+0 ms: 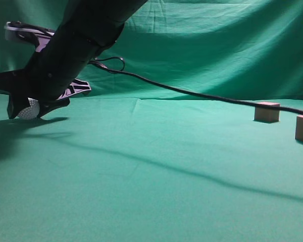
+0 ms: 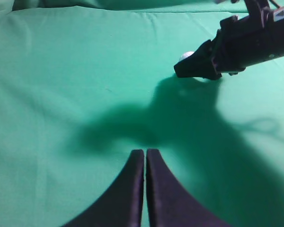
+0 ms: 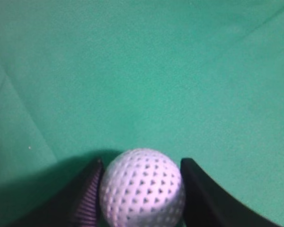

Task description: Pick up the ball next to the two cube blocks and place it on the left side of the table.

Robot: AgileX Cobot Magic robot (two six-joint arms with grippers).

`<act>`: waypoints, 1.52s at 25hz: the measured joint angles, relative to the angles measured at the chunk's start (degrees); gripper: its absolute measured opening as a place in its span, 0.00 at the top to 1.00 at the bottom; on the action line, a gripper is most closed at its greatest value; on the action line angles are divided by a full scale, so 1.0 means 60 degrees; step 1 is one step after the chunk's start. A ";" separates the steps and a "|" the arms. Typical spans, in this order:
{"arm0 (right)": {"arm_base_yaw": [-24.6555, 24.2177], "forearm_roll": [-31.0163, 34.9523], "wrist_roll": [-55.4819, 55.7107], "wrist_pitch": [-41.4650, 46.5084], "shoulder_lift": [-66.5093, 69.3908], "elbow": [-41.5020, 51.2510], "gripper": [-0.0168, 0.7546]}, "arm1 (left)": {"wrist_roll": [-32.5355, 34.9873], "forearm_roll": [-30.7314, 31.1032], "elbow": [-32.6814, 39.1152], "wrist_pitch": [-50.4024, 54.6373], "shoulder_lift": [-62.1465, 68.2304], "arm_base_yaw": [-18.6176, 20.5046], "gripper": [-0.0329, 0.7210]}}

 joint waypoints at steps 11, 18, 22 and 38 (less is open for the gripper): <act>-0.0287 -0.0163 -0.0039 0.0902 -0.0990 0.0000 0.23 | 0.0000 0.0000 0.0000 0.0000 0.0000 0.0000 0.96; -0.0915 -0.1157 -0.0036 0.4571 -0.3457 -0.0022 0.85 | 0.0000 0.0000 0.0000 0.0000 0.0000 0.0000 0.96; -0.1293 -0.1617 0.0783 0.7065 -0.4781 -0.0022 0.98 | 0.0000 0.0000 0.0000 0.0000 0.0000 0.0000 0.96; -0.2733 -0.2464 0.2453 0.8997 -1.0263 0.2566 0.98 | 0.0000 0.0000 0.0000 0.0000 0.0000 0.0000 0.96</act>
